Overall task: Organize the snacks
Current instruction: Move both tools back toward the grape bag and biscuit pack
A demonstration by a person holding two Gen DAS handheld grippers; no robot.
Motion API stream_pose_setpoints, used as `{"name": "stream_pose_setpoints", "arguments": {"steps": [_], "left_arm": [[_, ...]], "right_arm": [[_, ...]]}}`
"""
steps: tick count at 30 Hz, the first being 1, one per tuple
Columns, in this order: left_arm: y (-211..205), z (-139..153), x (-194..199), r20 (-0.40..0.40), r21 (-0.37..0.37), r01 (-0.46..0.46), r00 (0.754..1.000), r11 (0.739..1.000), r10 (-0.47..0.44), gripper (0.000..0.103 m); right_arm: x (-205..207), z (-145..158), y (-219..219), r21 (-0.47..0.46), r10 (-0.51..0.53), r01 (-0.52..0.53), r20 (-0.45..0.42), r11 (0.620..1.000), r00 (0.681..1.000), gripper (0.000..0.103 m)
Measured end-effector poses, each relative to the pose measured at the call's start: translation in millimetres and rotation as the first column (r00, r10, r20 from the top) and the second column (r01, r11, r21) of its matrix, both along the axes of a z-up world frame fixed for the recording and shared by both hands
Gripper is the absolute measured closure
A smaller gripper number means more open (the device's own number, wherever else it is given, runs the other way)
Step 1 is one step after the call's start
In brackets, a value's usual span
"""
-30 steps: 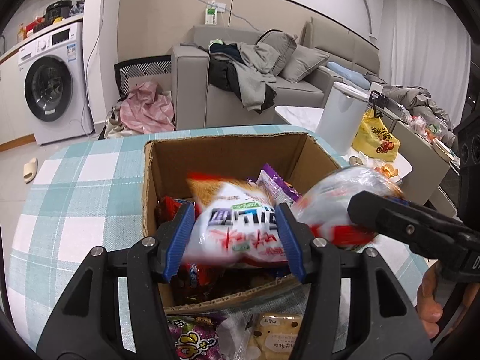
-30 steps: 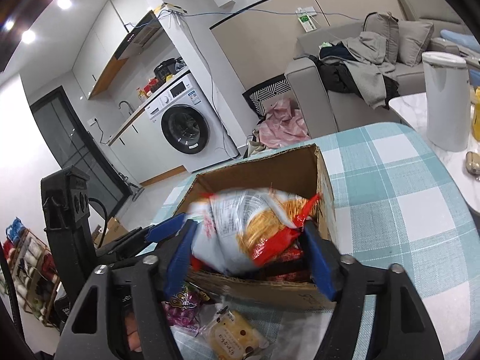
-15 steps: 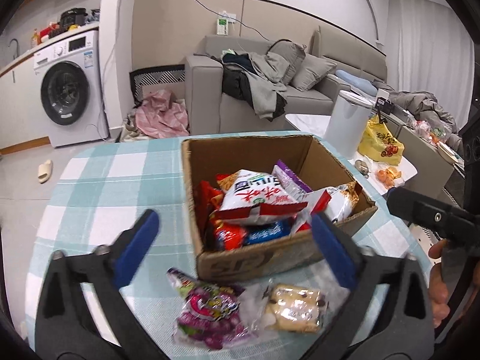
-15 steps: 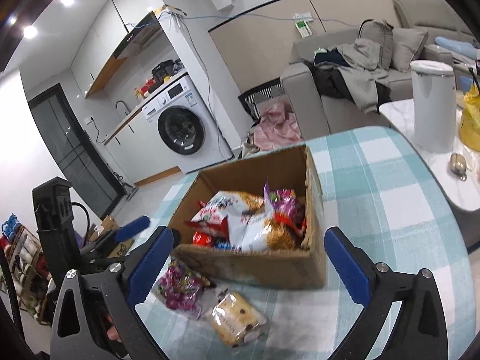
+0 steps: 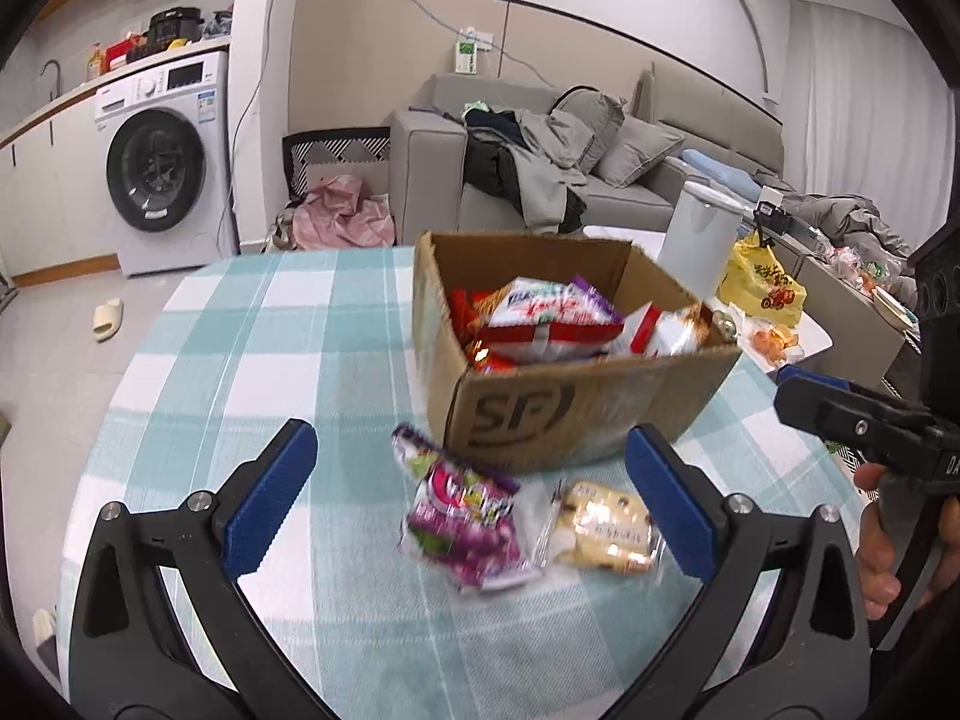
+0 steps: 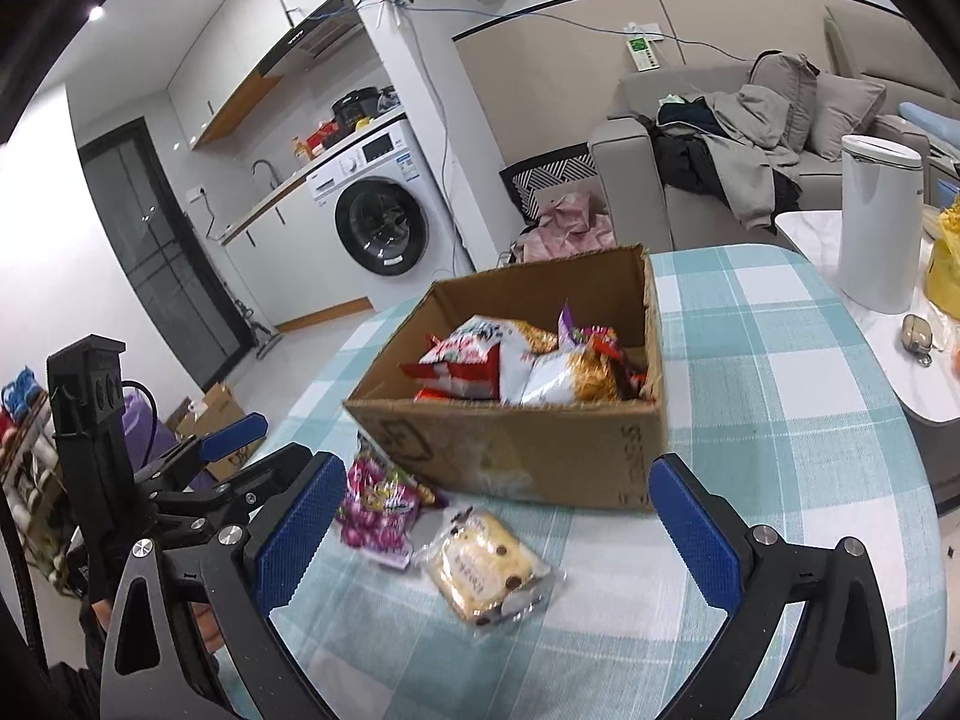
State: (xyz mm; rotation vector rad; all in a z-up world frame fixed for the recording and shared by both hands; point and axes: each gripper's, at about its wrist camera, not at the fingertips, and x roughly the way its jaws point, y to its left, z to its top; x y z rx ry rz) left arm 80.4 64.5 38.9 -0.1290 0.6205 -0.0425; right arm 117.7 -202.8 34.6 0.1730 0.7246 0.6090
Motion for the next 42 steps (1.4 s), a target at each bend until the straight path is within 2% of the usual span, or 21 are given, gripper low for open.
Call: {"name": "stream_pose_setpoints", "arguments": {"steps": [12,27,37,42], "left_arm": [[1.8,-24.5,-5.6,-0.059,0.057,-0.013,0.998,0.998,0.016,0.001],[9.5,-52.3,12.5,-0.129,0.046,-0.025,0.991,0.999,0.031,0.001],[11.3,-64.6,18.3,-0.132,0.049,-0.024,0.991,0.999,0.03,0.001],[13.6,-71.7,22.0,-0.145,0.043,-0.024,0.989,0.999,0.03,0.001]], "right_arm": [[-4.0,-25.0,6.0,-0.086,0.008,-0.01,-0.026,0.996,1.0,0.0],[3.0,-68.1,36.2,-0.179,0.066,-0.091,-0.136,0.98,0.988,0.0],[4.4,-85.2,46.8,-0.223,0.082,-0.117,-0.158,0.968,0.984,0.0],[7.3,-97.2,57.4,-0.279,0.105,-0.149,-0.166,0.949,0.981,0.0]]}}
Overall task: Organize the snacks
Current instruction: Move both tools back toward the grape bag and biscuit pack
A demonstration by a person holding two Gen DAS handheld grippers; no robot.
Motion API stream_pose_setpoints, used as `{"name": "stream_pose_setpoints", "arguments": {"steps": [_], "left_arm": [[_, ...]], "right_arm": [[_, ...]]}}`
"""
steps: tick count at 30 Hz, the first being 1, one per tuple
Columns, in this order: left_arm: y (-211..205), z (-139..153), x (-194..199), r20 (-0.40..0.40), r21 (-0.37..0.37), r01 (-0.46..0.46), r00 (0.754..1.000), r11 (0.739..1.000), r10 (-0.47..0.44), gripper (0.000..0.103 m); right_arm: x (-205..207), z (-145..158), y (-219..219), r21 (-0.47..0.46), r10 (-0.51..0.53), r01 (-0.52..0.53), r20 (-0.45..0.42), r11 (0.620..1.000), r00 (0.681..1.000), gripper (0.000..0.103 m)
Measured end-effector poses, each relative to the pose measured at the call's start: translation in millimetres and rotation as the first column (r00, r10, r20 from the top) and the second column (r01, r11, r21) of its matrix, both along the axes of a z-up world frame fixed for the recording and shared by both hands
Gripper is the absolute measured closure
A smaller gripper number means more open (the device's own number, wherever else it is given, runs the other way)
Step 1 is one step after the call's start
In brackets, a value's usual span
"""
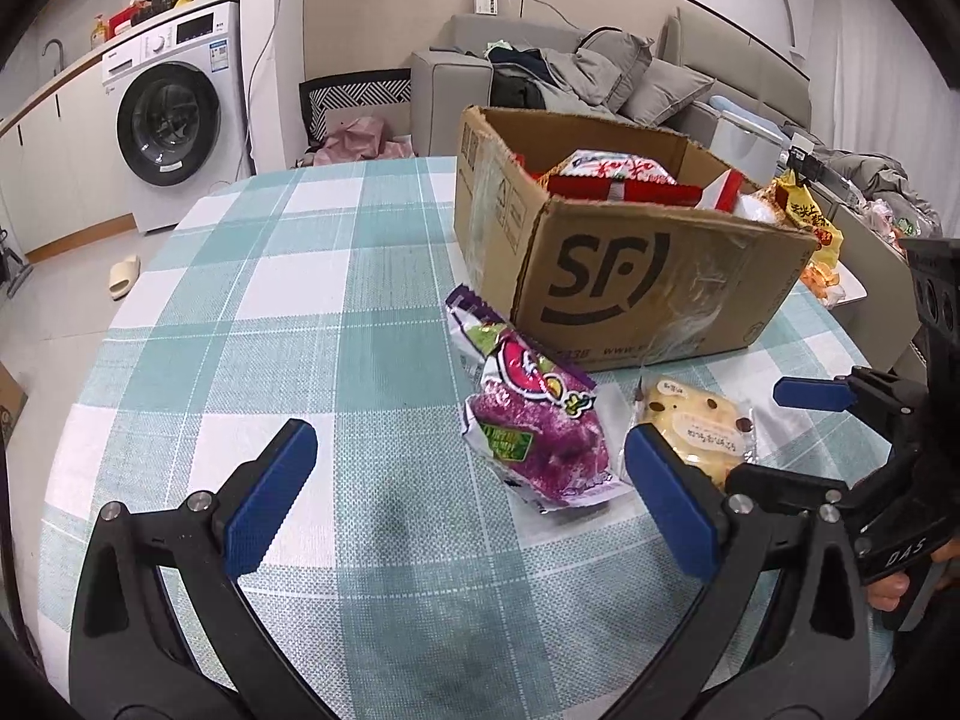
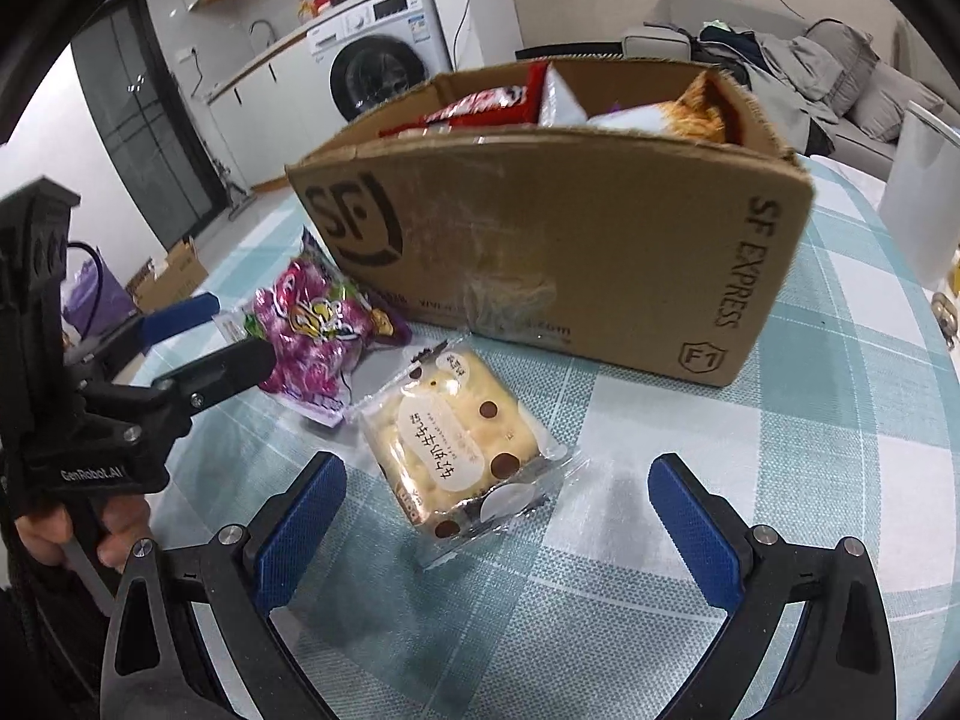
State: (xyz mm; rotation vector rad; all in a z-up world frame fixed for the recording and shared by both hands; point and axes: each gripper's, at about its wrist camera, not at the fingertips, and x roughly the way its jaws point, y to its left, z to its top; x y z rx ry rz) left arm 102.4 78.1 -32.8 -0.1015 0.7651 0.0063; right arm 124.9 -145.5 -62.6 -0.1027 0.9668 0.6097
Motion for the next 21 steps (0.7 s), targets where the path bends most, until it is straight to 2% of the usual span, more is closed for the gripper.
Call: {"name": "stream_pose_setpoints", "arguments": {"steps": [10,21], "left_arm": [[1.9,-14.8,8.9,-0.035,0.009,0.004,0.999,1.0,-0.004,0.001],[17.2,-28.8,21.4,-0.089,-0.05,-0.021,0.996,0.998,0.017,0.001]], "right_arm": [[16.8,-14.0,27.3,-0.127,0.065,-0.063,0.009,0.99,0.998,0.0],[29.7,-28.4,54.2,-0.176,0.116,-0.11,0.026,0.978,0.993,0.002]]}}
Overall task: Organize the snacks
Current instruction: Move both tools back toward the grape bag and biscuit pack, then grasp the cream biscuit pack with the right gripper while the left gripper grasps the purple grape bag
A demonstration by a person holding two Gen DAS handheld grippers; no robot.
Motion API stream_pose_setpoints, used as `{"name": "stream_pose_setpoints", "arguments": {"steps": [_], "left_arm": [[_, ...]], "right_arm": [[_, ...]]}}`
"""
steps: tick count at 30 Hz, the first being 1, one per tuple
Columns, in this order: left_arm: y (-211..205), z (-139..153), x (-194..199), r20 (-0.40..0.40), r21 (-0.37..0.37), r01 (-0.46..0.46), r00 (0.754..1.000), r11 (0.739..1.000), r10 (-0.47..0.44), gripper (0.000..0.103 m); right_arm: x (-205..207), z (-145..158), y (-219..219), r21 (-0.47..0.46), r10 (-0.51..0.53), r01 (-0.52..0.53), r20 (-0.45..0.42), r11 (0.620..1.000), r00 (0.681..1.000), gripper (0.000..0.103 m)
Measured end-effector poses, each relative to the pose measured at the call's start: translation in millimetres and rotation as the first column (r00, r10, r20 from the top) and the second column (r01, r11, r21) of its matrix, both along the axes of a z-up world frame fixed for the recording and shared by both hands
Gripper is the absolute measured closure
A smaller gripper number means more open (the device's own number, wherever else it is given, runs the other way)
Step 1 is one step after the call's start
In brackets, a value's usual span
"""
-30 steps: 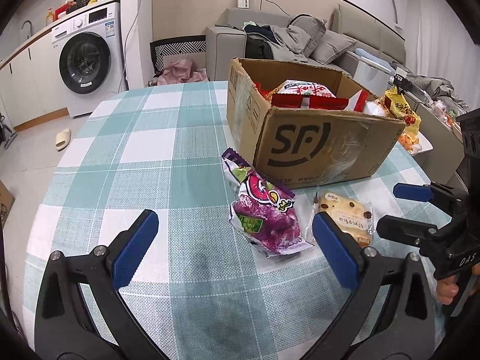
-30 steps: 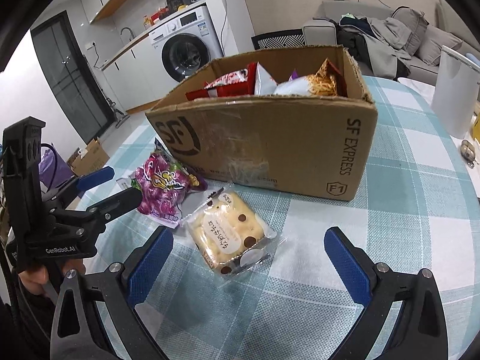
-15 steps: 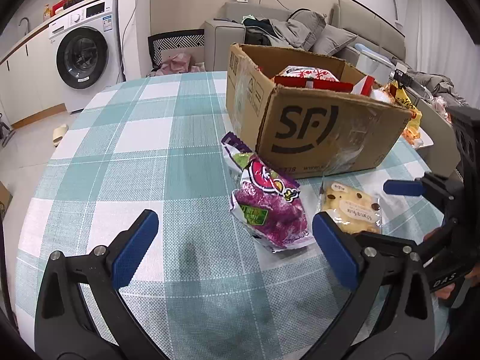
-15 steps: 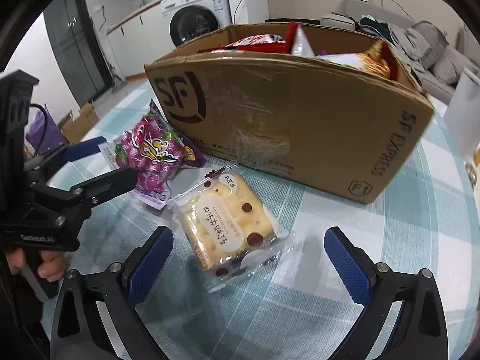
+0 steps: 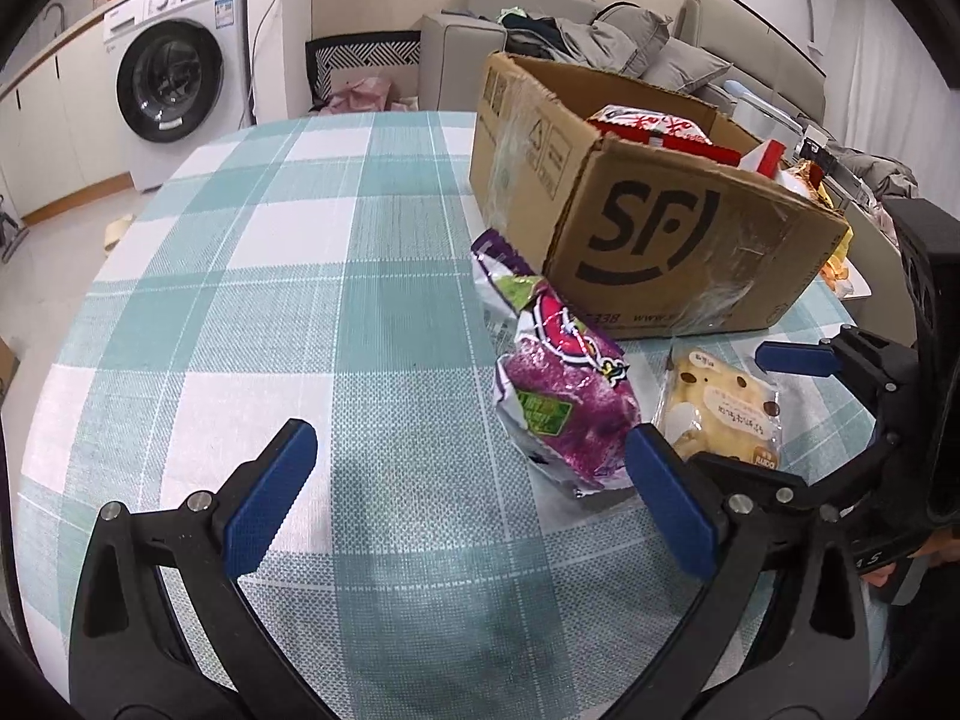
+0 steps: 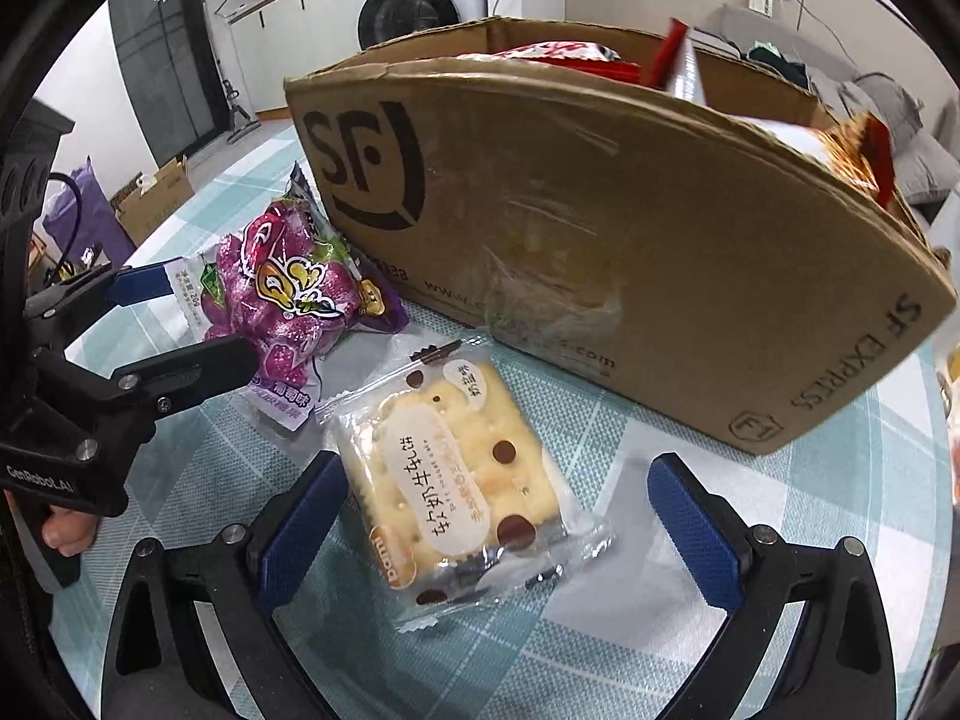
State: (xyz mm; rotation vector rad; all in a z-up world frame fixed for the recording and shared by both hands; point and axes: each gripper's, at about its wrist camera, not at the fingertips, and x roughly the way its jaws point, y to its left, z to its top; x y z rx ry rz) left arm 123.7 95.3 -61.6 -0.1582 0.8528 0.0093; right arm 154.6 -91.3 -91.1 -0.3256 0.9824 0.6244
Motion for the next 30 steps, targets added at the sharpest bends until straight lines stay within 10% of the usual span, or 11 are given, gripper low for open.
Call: {"name": "stream_pose_setpoints", "arguments": {"steps": [9,30], "left_arm": [[5.1,-7.0,8.5,-0.014,-0.022,0.0,1.0,1.0,0.0,0.001],[-0.5,4.9,19.0,-0.012,-0.097,-0.027,1.0,0.995,0.026,0.001]], "right_arm": [[-19.3,4.8,9.0,0.051,0.045,-0.048,0.041,0.998,0.998,0.043],[-37.8,36.0,-71.1,0.278,-0.15,0.139,0.017,0.95,0.989,0.043]]}}
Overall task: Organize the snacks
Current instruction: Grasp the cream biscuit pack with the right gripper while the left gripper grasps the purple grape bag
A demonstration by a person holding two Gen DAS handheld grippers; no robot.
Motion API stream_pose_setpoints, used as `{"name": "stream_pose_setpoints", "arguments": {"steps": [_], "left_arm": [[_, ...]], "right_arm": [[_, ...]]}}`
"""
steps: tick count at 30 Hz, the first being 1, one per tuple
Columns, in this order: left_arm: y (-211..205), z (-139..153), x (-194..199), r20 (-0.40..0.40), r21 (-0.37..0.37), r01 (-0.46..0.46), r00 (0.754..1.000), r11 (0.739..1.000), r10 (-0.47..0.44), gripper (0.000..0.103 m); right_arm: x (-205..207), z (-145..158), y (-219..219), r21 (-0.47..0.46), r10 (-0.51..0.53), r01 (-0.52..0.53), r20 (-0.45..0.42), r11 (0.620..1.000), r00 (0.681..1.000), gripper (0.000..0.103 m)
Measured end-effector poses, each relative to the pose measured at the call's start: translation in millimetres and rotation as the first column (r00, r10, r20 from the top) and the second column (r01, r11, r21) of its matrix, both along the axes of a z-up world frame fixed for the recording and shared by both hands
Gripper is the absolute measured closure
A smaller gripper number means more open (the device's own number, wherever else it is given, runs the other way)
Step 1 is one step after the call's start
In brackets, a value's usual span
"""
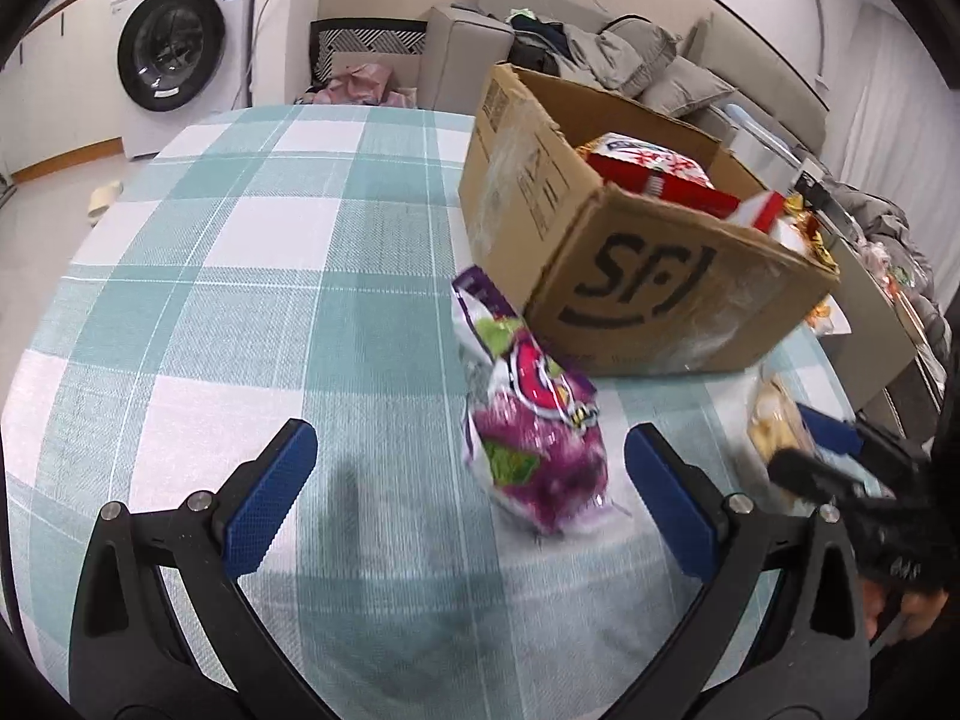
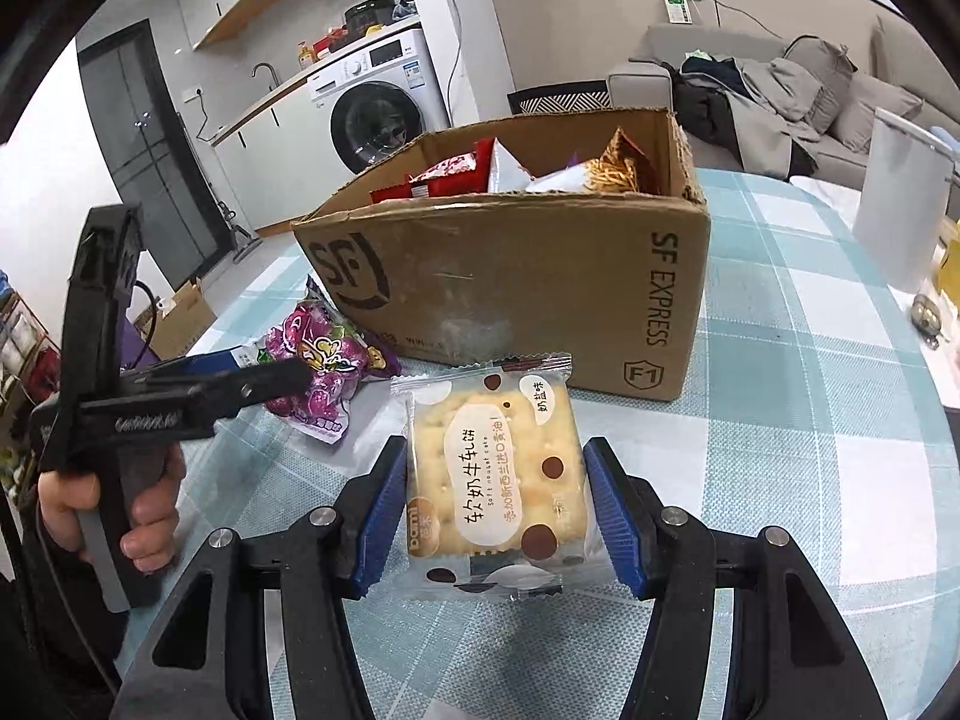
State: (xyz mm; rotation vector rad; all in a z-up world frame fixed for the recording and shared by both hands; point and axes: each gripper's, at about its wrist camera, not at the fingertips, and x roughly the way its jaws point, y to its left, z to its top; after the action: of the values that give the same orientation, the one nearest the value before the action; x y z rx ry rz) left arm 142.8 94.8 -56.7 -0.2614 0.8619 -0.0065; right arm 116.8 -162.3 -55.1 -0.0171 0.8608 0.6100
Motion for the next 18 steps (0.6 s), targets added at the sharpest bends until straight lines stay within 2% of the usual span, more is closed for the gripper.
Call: {"name": "stream_pose_setpoints", "arguments": {"steps": [7,9,15,17,18], "left_arm": [[-11.7,-6.8,14.2,-0.032,0.068,0.023,0.999,0.997,-0.021,0.001],[-14.7,-8.7,17.6,-0.041,0.067,0.037,0.999,0.997,-0.034,0.005],[-23.1,-13.7,21.0,-0.045,0.058,0.103,0.994,0.993,-0.101,0.037],[-26.4,-13.2,19.4,-0.039,0.048,0.126,0.992,0.991,-0.124,0.052],[-27.4,-12.7,18.7,-0.036,0.052,0.125,0.992,0.991,-0.123,0.052]], "right_arm": [[-1.9,0.1,-7.6,-0.007,-0.001,0.001,-0.003,1.0,1.0,0.043],[-0.8,-0.9,-7.2,-0.016,-0.006,0.006,-0.003,1.0,1.0,0.043],[-0.2,-1.2,-6.6,-0.032,-0.015,0.015,0.0,0.999,1.0,0.043],[-0.7,-0.5,-6.9,-0.033,-0.014,0.014,0.003,0.999,1.0,0.043],[-0.8,-0.3,-6.9,-0.031,-0.013,0.013,0.002,0.999,1.0,0.043]]}}
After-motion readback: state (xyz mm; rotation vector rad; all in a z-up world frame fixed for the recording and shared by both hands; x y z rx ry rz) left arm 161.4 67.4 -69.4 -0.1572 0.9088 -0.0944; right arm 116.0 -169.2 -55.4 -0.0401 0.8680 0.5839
